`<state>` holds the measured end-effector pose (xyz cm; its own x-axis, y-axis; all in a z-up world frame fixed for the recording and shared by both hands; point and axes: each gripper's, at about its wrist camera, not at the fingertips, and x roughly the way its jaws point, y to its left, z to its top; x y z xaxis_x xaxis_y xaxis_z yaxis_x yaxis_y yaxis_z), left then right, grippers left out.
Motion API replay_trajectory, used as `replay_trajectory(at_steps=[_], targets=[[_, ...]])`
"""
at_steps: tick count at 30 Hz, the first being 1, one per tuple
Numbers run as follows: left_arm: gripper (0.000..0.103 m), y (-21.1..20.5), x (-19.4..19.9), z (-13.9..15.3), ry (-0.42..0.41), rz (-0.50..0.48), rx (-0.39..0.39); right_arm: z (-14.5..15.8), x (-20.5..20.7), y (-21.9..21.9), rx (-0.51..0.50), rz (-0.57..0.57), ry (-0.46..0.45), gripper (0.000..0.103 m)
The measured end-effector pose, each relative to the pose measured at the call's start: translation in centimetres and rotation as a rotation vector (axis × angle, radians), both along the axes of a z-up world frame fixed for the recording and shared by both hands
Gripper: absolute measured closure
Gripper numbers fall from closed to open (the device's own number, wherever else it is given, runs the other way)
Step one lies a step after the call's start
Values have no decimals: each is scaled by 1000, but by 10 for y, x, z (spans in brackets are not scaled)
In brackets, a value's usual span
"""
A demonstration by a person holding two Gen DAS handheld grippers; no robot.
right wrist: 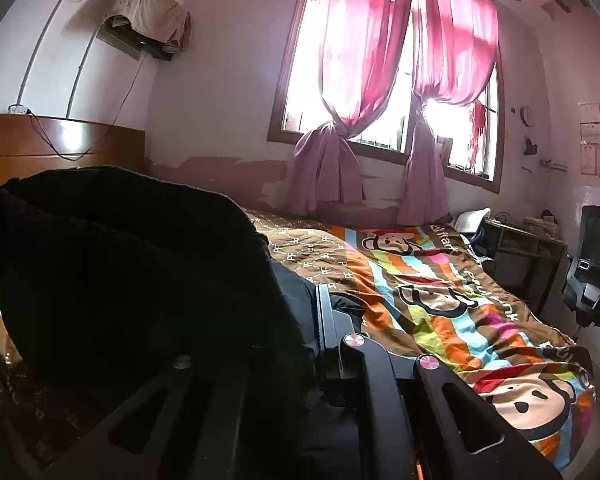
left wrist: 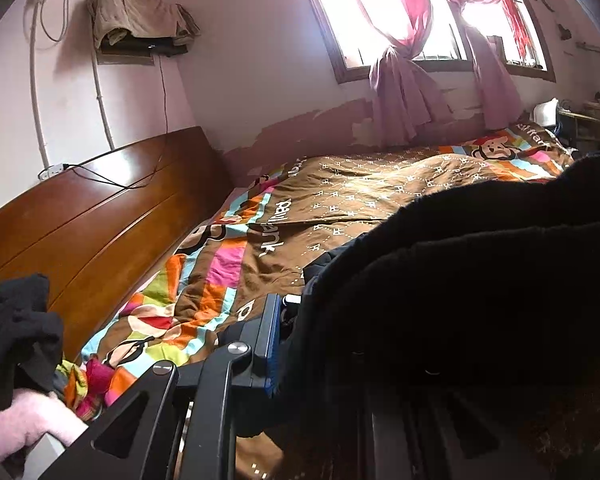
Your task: Fold large clothes
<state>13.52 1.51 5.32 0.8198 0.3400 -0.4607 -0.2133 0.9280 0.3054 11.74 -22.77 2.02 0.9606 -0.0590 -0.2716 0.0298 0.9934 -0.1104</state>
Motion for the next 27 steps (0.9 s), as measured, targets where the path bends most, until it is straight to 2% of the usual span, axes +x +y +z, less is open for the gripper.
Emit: replay_trajectory(at_steps=[14,20,27], targets=[[88,-6,83,-35,73,-33,44,-36,82,-2,-10,-1,72,96],[88,-1,120,-53,117,-41,33,-49,131,2,-74,45,111,95],[88,7,171,-65,155,-39,15,-47,193,18,-171,56,111,95]])
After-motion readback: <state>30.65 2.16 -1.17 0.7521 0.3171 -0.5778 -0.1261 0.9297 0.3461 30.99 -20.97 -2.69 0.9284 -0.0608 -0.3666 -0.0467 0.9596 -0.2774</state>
